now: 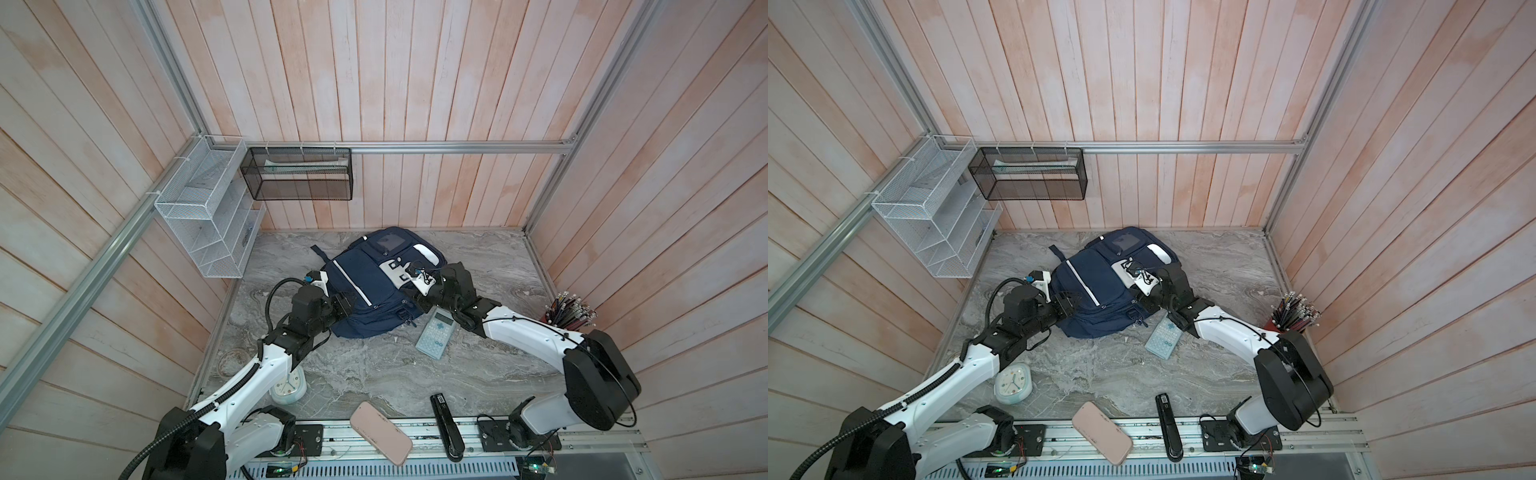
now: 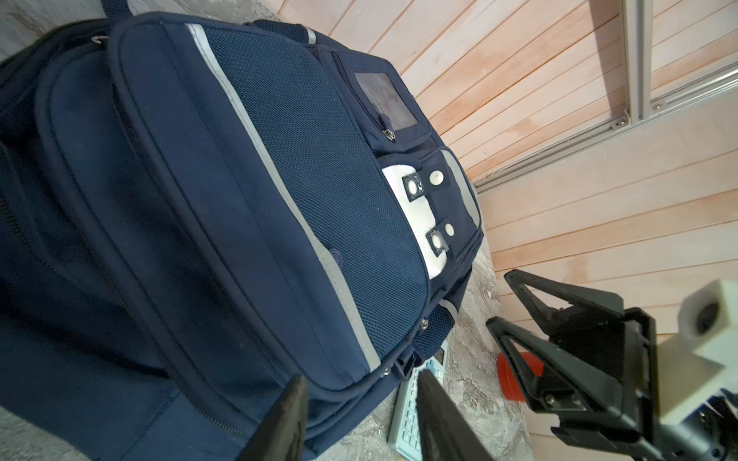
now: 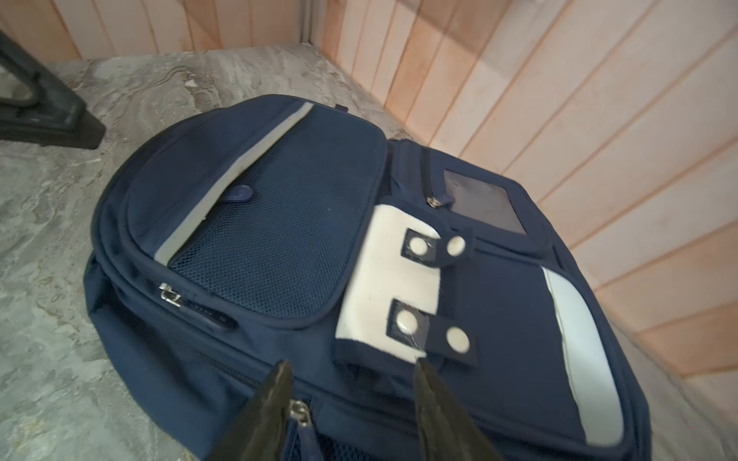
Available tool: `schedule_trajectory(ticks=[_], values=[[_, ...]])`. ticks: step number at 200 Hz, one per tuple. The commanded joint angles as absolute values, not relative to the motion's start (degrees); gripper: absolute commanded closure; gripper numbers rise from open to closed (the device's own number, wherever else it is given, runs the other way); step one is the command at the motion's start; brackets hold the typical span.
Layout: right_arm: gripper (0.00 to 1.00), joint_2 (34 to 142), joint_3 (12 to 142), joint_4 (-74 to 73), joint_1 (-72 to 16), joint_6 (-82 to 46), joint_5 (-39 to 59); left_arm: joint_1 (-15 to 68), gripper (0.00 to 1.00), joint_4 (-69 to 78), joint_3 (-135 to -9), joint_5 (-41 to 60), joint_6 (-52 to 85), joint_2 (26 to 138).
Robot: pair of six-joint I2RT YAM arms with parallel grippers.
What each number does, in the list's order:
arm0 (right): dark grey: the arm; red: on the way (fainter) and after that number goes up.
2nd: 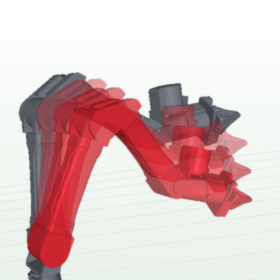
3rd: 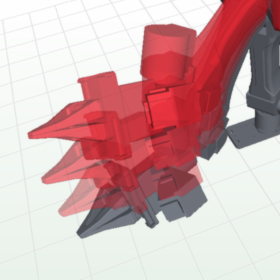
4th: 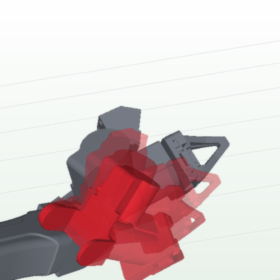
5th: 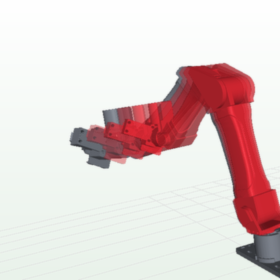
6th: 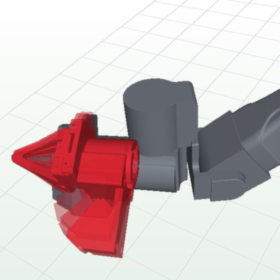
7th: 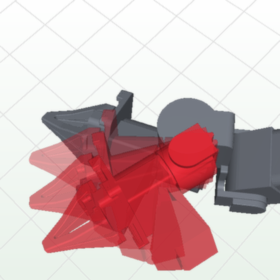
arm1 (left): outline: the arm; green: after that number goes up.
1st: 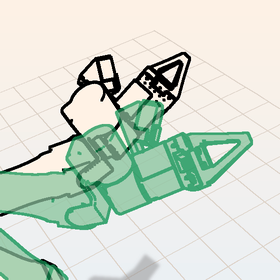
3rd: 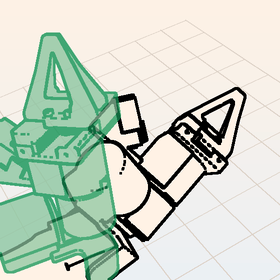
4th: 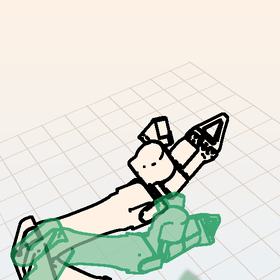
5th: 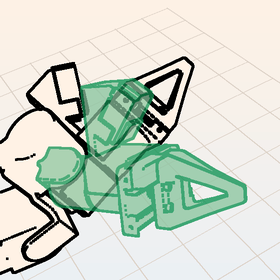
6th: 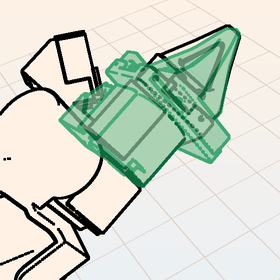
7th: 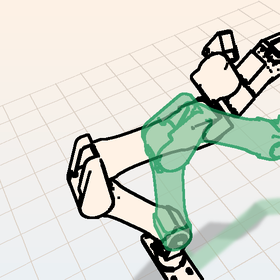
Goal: Pack the student bag
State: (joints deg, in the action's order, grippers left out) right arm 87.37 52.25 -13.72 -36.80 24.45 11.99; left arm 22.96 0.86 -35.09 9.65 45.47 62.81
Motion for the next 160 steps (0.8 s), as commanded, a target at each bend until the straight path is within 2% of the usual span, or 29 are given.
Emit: schedule_trajectory(ticks=[1,28,58,76,87,104,130,145,160], values=[[0.51,90.93,55.1,-15.24,-39.25,42.18,15.52,23.7,0.55,3.4,-33.49,7.98,45.43,63.65],[0.63,96.8,57.2,-14.52,-42.09,51.78,12.61,25.05,0.59,5.24,-32.62,7.92,45.86,63.46],[0.72,102.67,63.34,-10.81,-43.14,51.56,6.93,25.88,0.59,5.83,-31.74,7.47,46.3,63.87],[0.84,103.66,64.22,-9.85,-43.67,52.96,5.84,26.24,0.6,6.93,-30.41,7.3,47.16,63.98],[0.84,103.97,63.84,-10.1,-43.88,54.02,5.69,26.36,0.6,7.64,-29.66,7.15,47.48,63.98],[0.66,105.05,62.46,-12.13,-44.24,55.86,3.21,26.54,0.6,7.11,-29.63,6.52,47.69,64.16],[0.57,106.36,61.38,-16.39,-44.38,56.25,0.82,26.53,0.6,7.34,-29.0,5.58,47.97,64.29],[0.58,107.56,63.06,-16.11,-44.28,55.3,0.5,26.54,0.6,7.51,-28.94,5.49,48.03,64.41],[0.68,109.29,65.76,-13.53,-44.3,54.98,1.06,26.54,0.6,7.78,-29.06,5.75,48.27,64.81]])
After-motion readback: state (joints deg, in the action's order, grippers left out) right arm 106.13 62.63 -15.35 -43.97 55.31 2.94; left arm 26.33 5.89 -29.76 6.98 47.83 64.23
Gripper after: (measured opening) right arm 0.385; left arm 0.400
